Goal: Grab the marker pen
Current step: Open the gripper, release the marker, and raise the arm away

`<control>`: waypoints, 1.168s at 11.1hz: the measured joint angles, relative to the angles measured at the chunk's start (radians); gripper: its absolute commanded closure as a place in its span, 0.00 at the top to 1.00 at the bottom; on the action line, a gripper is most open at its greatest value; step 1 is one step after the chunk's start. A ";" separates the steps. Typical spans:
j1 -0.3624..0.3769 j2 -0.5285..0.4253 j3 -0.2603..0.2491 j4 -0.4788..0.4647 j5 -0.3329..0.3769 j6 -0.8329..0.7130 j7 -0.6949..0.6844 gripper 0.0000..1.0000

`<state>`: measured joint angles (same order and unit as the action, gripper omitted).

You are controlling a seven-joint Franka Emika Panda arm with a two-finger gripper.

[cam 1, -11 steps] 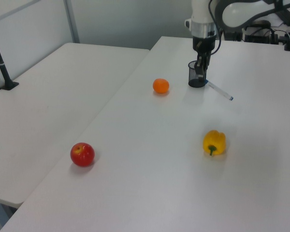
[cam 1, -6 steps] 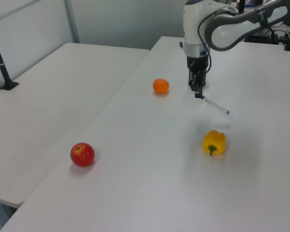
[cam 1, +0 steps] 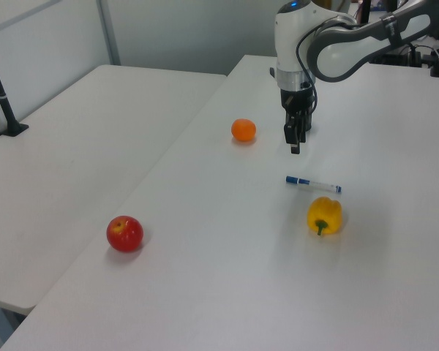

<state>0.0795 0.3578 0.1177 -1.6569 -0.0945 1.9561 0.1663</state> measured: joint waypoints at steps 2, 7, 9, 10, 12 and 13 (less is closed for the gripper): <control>0.000 -0.007 0.000 0.009 0.000 0.000 0.000 1.00; -0.007 -0.163 -0.003 0.027 -0.001 -0.157 0.000 1.00; -0.013 -0.242 -0.022 0.026 -0.001 -0.228 0.000 1.00; -0.015 -0.277 -0.041 0.025 -0.001 -0.260 -0.014 1.00; -0.020 -0.335 -0.088 0.023 0.000 -0.335 -0.087 1.00; -0.023 -0.356 -0.107 0.022 0.000 -0.357 -0.120 1.00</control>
<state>0.0565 0.0016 0.0104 -1.6349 -0.0941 1.5989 0.0467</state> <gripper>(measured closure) 0.000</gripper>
